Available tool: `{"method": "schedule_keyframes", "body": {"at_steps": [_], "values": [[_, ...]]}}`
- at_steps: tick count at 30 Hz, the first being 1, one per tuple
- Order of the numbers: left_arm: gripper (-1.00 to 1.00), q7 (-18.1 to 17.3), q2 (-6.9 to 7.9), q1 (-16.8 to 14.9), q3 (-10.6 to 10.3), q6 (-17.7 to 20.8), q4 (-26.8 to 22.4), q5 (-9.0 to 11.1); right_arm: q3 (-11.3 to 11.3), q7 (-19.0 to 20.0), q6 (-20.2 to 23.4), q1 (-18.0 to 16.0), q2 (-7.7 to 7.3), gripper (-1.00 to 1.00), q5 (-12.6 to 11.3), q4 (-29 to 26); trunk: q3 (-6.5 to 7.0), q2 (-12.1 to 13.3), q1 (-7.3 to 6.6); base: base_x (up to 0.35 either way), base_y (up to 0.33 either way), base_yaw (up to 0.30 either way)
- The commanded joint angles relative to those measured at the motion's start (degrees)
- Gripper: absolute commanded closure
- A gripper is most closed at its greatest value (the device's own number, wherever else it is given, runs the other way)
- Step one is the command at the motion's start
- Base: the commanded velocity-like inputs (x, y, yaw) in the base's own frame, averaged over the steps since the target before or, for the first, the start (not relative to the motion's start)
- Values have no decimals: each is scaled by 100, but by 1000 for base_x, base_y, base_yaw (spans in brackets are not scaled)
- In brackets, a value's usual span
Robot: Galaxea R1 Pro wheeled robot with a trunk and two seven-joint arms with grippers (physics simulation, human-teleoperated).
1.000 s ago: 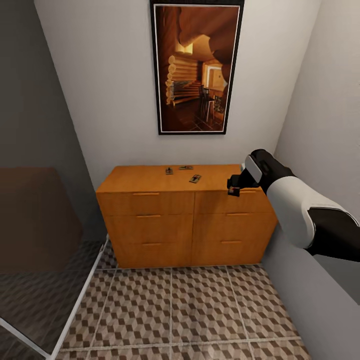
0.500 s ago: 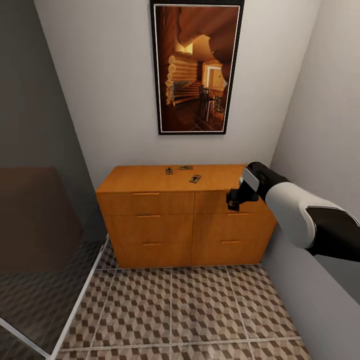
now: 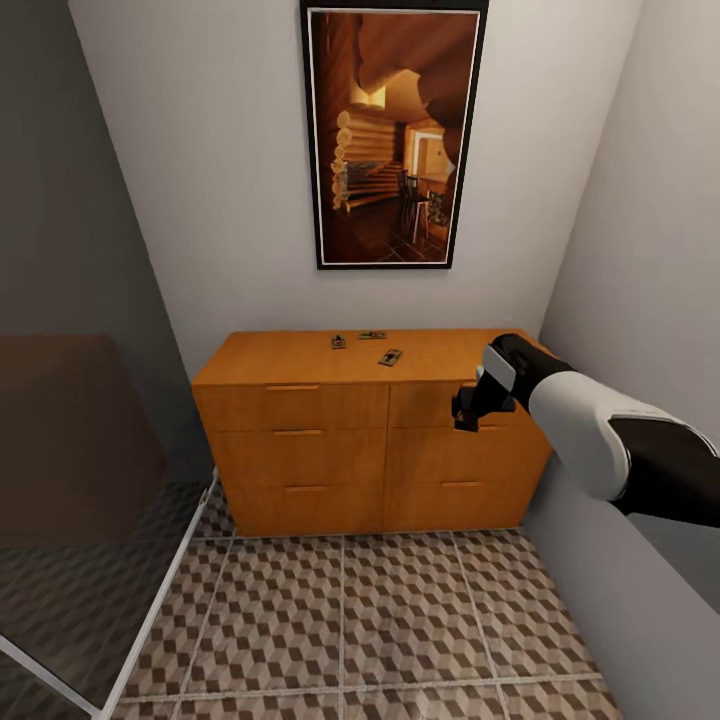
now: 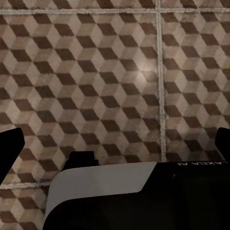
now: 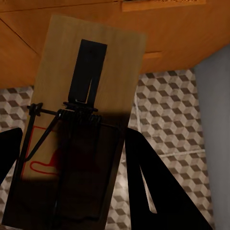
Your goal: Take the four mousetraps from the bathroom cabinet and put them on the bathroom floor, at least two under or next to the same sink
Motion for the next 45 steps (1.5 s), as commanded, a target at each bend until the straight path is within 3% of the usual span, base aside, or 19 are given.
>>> {"method": "schedule_keyframes", "body": {"at_steps": [1,12,17,23,29,33,34,36,39,43,45], "values": [[-100,-7,0,2,0,-8,-8,-3,-38,-57,-8,4,1,100,-33,-5,-4,-3,0,0,0,0],[-100,-7,0,2,0,-8,-9,-3,-38,-43,-564,535,7,100,-29,1,-4,-3,0,0,0,0],[-100,-7,0,2,0,-8,-9,-3,-38,-40,-999,971,1,100,16,1,-4,-3,0,0,0,0],[-100,-7,0,2,0,-8,-9,-3,-36,-23,-1838,1761,-2,100,199,1,-4,-3,0,0,0,0],[-100,-7,0,2,0,-8,-3,-3,-30,224,-3096,2990,20,100,728,1,-4,-3,0,0,0,0],[-100,-7,0,1,0,-8,6,2,-29,555,-4700,4312,77,100,1168,37,-4,-3,0,0,0,0],[-100,-7,0,1,0,-8,10,3,-29,603,-4930,4469,85,100,1195,67,-4,-3,0,0,0,0],[-100,-7,0,2,6,-8,48,0,-29,792,-5868,5036,105,100,1259,213,-4,-3,0,0,0,0],[-100,-7,0,2,12,-11,80,-2,-29,1001,-6923,5680,111,100,1295,289,-4,-3,0,0,0,0],[-100,-4,0,2,16,-105,91,-4,-29,1219,-7959,6249,103,100,1309,319,-4,-3,0,0,0,0],[-100,-1,0,2,17,-278,109,0,-29,1270,-8220,6397,105,100,1310,323,-4,-3,0,0,0,0]]}}
